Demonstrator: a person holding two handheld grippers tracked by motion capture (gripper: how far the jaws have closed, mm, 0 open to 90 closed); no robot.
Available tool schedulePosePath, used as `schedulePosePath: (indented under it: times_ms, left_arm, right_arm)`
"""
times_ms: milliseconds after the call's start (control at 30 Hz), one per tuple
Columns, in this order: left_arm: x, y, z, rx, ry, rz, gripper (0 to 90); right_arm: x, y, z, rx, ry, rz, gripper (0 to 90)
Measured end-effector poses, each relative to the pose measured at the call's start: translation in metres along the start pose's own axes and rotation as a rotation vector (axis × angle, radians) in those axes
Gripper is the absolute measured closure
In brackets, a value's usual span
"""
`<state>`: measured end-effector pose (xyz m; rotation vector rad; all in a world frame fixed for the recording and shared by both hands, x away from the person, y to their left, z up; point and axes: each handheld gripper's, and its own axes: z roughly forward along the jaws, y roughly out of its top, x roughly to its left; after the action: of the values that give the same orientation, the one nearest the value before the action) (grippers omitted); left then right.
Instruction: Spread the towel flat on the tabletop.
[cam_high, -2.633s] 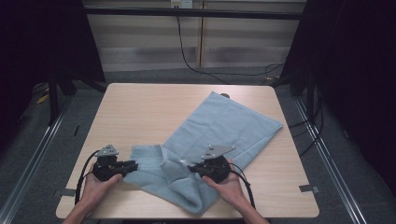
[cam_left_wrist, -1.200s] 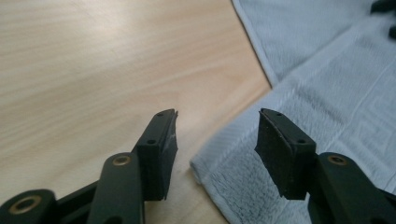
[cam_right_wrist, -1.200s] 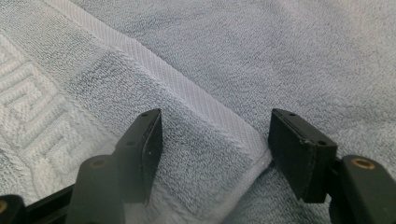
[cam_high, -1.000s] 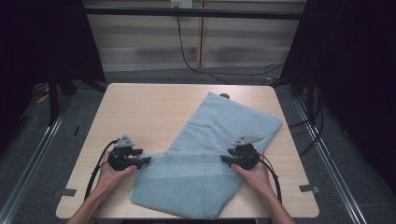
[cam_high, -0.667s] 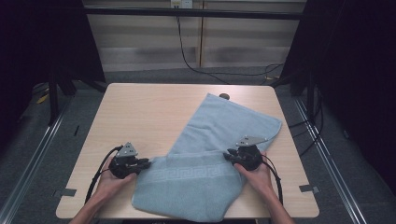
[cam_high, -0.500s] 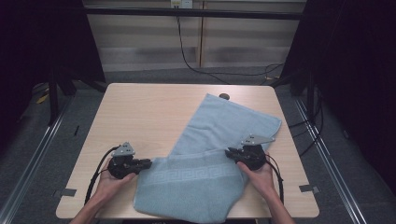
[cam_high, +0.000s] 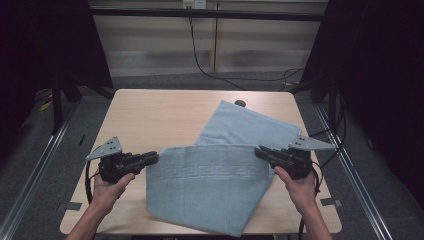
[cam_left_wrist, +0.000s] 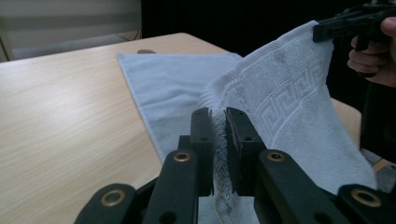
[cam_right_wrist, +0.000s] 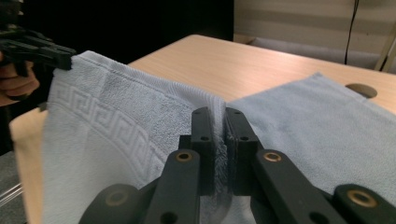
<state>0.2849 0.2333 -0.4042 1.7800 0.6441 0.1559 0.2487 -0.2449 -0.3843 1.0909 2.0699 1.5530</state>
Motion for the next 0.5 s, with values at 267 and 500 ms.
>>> schedulePosePath:
  times_ms: [267,500]
  left_arm:
    - [-0.020,-0.053,-0.018,0.119,-0.062,-0.030,81.4]
    - [-0.041,-0.090,-0.021,0.265,-0.151,-0.044,78.2]
  right_arm:
    - [0.025,-0.040,-0.031,0.068,0.065,0.006,82.5]
    - [0.044,-0.105,-0.034,0.245,0.170,0.032,82.1]
